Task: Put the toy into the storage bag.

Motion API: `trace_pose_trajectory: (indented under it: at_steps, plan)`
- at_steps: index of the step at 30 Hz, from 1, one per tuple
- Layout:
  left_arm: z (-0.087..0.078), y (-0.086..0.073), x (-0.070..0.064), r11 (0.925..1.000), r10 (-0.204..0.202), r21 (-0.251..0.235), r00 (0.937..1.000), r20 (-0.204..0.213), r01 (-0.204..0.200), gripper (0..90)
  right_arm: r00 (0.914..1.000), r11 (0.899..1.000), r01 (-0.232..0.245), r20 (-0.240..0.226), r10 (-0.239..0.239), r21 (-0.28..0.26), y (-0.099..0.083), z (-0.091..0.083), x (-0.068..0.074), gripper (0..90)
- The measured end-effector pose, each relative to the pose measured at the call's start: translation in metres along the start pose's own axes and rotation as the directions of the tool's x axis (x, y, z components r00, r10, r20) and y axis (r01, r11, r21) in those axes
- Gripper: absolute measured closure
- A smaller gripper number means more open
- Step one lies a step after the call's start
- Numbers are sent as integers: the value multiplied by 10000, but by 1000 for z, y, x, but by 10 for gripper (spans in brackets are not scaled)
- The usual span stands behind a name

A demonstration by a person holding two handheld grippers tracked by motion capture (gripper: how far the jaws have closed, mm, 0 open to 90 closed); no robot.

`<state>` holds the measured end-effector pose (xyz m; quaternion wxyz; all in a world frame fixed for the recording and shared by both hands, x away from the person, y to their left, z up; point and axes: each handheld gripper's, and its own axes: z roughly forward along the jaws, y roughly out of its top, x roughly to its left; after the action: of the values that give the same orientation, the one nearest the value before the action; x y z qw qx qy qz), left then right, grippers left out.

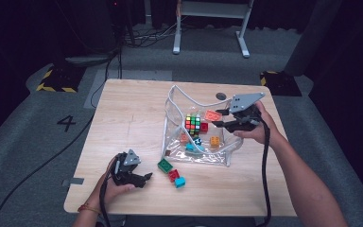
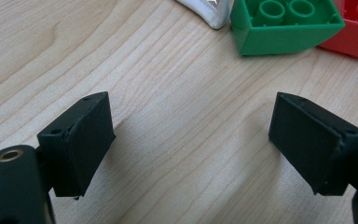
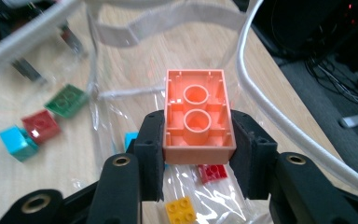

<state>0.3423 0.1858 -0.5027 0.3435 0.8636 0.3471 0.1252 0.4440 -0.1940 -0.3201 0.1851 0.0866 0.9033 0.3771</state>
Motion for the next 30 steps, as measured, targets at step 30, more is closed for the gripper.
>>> trace_pose_trajectory:
  at_steps: [30]
  plan:
    - [0,0,0,10000,0,1,10000,2,0,140,9986,9001,-33,-453,256,4357,-21,20,-21,589]
